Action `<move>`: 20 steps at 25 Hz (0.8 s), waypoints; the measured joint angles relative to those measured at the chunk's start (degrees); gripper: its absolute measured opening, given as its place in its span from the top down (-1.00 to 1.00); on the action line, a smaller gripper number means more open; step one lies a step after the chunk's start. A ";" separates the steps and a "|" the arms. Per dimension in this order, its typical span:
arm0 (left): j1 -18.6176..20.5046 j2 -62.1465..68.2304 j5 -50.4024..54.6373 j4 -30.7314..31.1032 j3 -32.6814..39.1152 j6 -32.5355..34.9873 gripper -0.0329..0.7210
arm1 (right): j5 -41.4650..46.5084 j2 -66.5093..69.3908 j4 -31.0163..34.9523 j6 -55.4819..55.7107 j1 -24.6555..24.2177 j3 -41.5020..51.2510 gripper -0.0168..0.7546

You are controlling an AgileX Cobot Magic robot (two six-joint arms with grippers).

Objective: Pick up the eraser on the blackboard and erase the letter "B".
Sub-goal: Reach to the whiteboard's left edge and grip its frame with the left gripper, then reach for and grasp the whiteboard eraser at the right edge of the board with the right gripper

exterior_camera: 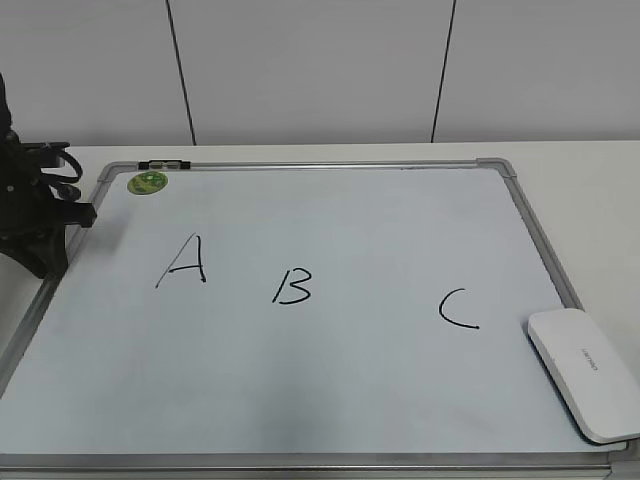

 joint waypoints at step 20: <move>-0.11 0.00 0.13 -0.32 -0.09 0.09 0.84 | -0.71 12.02 7.45 -7.91 -0.04 -3.48 -0.53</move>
